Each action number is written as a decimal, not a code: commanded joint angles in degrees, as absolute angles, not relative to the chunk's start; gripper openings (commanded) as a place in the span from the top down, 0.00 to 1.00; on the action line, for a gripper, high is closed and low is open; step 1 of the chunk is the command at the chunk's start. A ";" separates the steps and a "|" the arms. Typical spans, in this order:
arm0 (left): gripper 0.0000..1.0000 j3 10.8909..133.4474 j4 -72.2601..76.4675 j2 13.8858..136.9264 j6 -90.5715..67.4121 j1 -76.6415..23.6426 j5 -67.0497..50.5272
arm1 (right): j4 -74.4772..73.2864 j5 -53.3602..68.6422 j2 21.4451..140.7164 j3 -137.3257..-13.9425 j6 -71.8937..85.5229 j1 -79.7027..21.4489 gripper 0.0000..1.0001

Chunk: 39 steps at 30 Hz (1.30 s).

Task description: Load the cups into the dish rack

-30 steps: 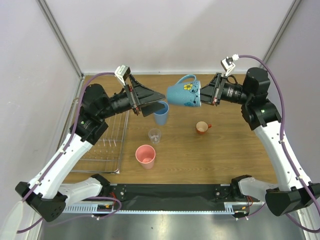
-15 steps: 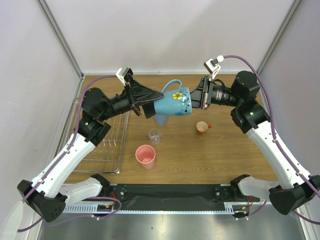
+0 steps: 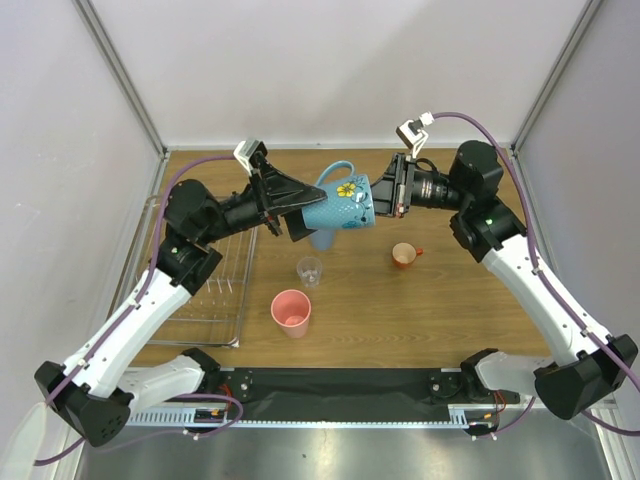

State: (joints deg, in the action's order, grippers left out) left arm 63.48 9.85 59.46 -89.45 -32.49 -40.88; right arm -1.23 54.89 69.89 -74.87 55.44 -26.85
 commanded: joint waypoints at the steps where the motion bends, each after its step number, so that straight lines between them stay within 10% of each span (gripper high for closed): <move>1: 0.00 64.25 9.85 58.36 -93.08 -32.87 -44.64 | 3.34 54.58 70.31 -76.81 55.64 -27.33 1.00; 16: 0.08 65.57 10.10 60.12 -92.20 -33.13 -44.56 | 1.14 55.63 71.46 -77.08 52.74 -28.74 1.00; 22: 0.42 65.04 12.92 60.12 -92.90 -33.05 -44.03 | 0.26 55.98 71.45 -76.82 51.07 -28.74 1.00; 25: 0.80 64.07 14.67 59.77 -93.43 -33.13 -43.07 | -1.48 55.81 71.80 -77.17 50.63 -28.74 0.99; 27: 0.98 63.20 15.55 59.50 -93.78 -33.13 -42.63 | -2.81 55.37 71.89 -77.34 50.28 -28.56 0.85; 32: 1.00 62.67 15.91 58.89 -93.17 -33.05 -41.92 | -5.44 54.85 71.89 -78.13 49.31 -27.34 0.38; 39: 1.00 64.59 4.72 57.48 -86.59 -29.11 -42.27 | -11.06 54.50 70.41 -78.13 48.52 -22.16 0.13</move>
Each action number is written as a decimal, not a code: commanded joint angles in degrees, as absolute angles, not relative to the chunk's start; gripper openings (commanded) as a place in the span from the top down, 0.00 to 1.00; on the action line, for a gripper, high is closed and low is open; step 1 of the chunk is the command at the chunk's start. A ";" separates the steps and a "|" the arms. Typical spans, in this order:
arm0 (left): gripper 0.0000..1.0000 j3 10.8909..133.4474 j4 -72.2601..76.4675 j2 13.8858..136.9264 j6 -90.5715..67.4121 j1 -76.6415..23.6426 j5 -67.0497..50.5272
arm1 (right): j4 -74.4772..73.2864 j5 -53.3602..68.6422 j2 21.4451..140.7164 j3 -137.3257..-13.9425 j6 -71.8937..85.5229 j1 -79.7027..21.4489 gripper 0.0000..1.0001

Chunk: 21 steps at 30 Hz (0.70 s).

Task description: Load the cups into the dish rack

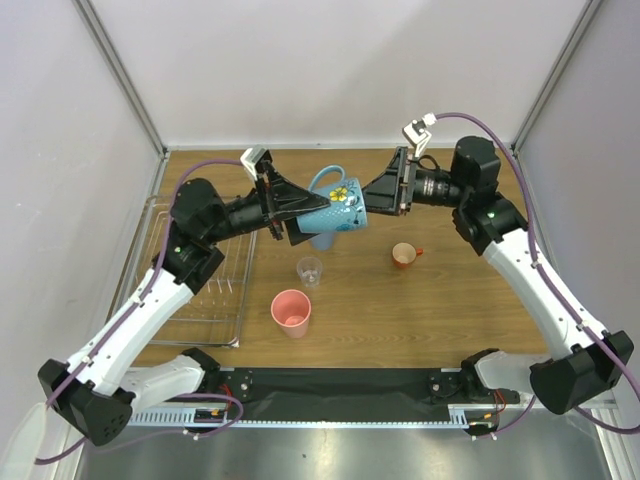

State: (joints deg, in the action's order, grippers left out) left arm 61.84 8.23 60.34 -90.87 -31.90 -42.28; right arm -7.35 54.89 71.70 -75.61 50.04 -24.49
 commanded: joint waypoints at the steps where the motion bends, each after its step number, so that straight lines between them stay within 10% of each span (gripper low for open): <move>1: 1.00 65.56 0.66 57.22 -82.57 -28.13 -42.45 | -13.16 52.93 69.97 -78.22 48.17 -21.19 0.12; 10: 1.00 78.48 -43.99 62.83 -53.66 -10.91 -33.15 | -56.64 38.60 69.87 -81.12 30.00 -8.44 0.16; 21: 1.00 91.23 -64.66 78.56 -32.26 -9.40 7.80 | -62.66 36.13 69.24 -79.71 23.83 -7.56 0.15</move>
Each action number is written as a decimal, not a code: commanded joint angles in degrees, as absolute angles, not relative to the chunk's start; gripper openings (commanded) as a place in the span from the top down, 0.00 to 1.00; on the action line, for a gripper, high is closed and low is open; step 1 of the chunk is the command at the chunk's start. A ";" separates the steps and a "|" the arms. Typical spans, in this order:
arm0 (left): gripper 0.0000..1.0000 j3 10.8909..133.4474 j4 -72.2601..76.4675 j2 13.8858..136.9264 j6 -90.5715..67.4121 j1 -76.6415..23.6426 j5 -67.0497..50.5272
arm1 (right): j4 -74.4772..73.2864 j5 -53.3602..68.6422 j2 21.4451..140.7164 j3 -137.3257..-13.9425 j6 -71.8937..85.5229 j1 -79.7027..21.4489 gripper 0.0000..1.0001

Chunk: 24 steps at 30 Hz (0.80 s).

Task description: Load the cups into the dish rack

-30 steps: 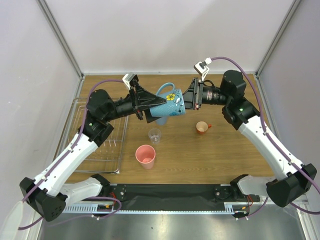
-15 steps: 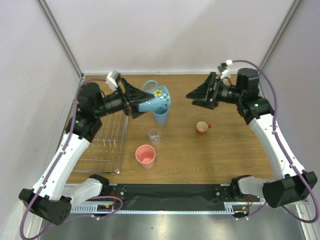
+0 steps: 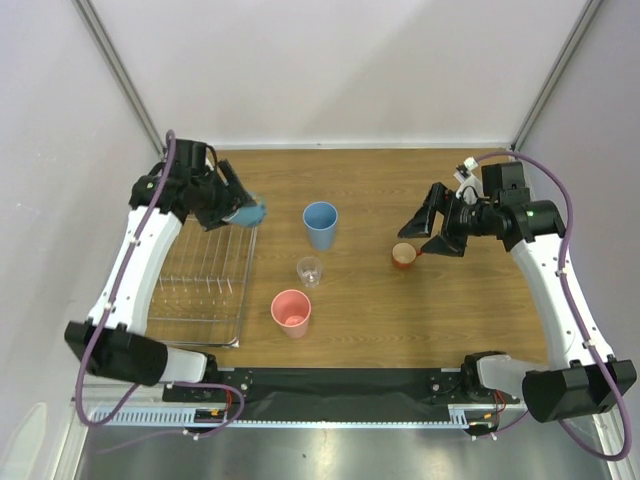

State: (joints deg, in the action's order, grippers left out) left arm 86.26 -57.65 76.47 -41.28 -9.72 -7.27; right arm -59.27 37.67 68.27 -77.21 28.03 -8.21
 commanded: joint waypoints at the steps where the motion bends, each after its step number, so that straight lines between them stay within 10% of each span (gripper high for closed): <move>1: 0.99 91.49 -65.47 79.71 -30.95 -9.40 9.56 | -63.71 35.51 70.21 -80.59 23.12 -7.38 0.15; 24: 1.00 82.18 -59.60 93.08 -32.17 -9.40 9.50 | -64.16 33.13 86.22 -95.19 21.18 -7.03 0.15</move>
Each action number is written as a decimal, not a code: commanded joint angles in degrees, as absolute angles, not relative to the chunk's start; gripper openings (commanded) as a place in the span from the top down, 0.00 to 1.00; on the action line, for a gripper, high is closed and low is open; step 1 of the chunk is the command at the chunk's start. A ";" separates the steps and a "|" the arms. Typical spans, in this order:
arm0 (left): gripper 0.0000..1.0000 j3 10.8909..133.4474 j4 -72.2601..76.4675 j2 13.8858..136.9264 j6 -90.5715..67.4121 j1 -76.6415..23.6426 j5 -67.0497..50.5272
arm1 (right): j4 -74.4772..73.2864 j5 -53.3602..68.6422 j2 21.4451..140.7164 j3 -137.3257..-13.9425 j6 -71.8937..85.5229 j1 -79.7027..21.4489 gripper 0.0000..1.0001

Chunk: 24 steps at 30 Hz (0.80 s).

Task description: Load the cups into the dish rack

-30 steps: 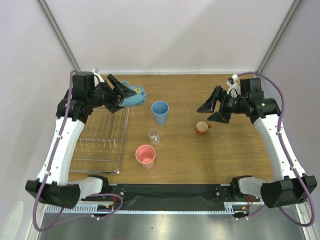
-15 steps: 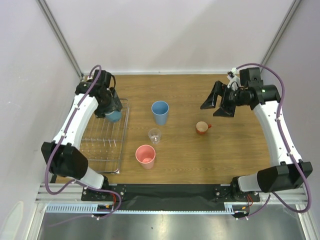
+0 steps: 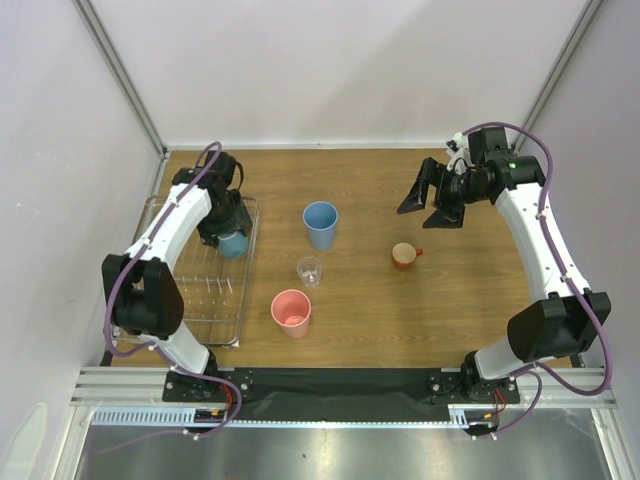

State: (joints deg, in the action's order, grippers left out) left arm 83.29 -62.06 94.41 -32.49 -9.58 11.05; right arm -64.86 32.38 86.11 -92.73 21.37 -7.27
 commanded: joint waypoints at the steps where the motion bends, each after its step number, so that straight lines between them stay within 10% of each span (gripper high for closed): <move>1: 1.00 81.39 -59.15 93.08 -32.25 -9.40 9.06 | -63.73 33.31 86.31 -95.01 21.18 -7.03 0.15; 19: 1.00 77.43 -57.74 95.88 -30.94 -9.40 9.67 | -61.35 35.59 87.72 -92.90 22.24 -6.95 0.16; 24: 0.82 76.64 -56.95 96.33 -30.41 -9.32 9.93 | -60.65 36.21 88.42 -92.81 22.68 -7.12 0.16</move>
State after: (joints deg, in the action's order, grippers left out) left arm 76.44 -58.65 96.47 -31.81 -9.52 9.52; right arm -62.30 34.65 87.77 -92.66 22.22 -7.27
